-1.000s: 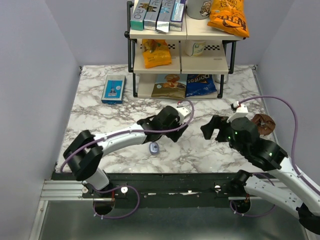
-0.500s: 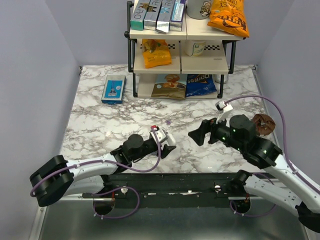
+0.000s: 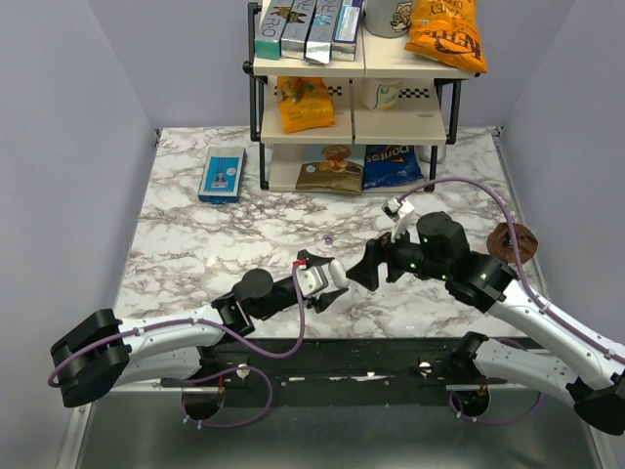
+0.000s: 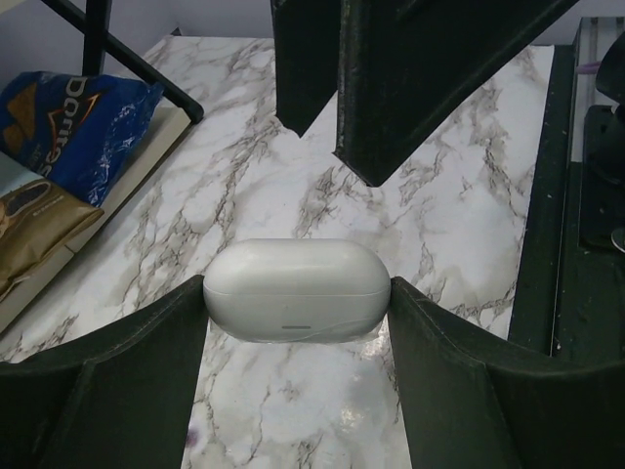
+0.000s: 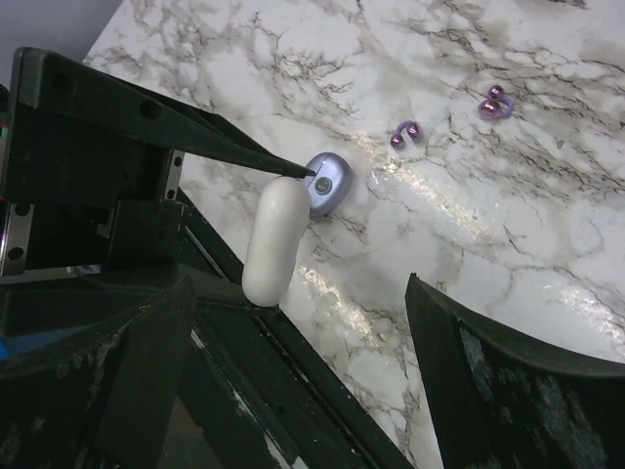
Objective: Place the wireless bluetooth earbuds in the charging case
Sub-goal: Open the charging case, then adjust the charging case.
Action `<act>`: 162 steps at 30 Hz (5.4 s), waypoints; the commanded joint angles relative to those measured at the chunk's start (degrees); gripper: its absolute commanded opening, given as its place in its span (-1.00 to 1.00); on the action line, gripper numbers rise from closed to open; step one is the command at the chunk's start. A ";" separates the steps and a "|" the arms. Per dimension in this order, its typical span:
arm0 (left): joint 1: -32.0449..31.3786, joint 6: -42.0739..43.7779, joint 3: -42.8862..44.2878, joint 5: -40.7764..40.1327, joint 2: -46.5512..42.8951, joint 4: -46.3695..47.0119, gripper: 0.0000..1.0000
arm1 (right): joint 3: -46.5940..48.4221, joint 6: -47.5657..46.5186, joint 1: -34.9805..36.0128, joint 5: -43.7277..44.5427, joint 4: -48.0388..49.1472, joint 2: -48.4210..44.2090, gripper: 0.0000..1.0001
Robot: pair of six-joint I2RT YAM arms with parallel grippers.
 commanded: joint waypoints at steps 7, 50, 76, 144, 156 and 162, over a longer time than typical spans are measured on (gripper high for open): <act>-1.47 3.67 1.93 0.51 -0.95 -0.61 -1.00 | -0.12 -1.29 0.08 -4.07 3.31 4.98 0.89; -3.49 4.82 0.52 -3.53 -4.20 -1.04 -1.00 | -1.00 0.64 0.08 6.39 -0.38 3.76 0.84; -3.67 4.64 1.32 -4.06 -3.76 -0.08 -1.00 | -0.91 2.49 -0.01 -2.05 3.13 3.84 0.45; 17.95 -24.45 20.48 48.50 2.91 -15.99 0.70 | 6.91 -33.37 9.66 8.59 -2.58 -3.45 -0.99; 14.26 -23.66 17.49 42.35 4.23 -13.53 0.22 | 5.42 -32.23 10.54 5.69 -0.39 -0.73 -0.99; 13.82 -22.61 17.49 39.71 4.32 -14.40 0.32 | 5.24 -32.05 11.06 5.07 -0.21 -0.55 -0.99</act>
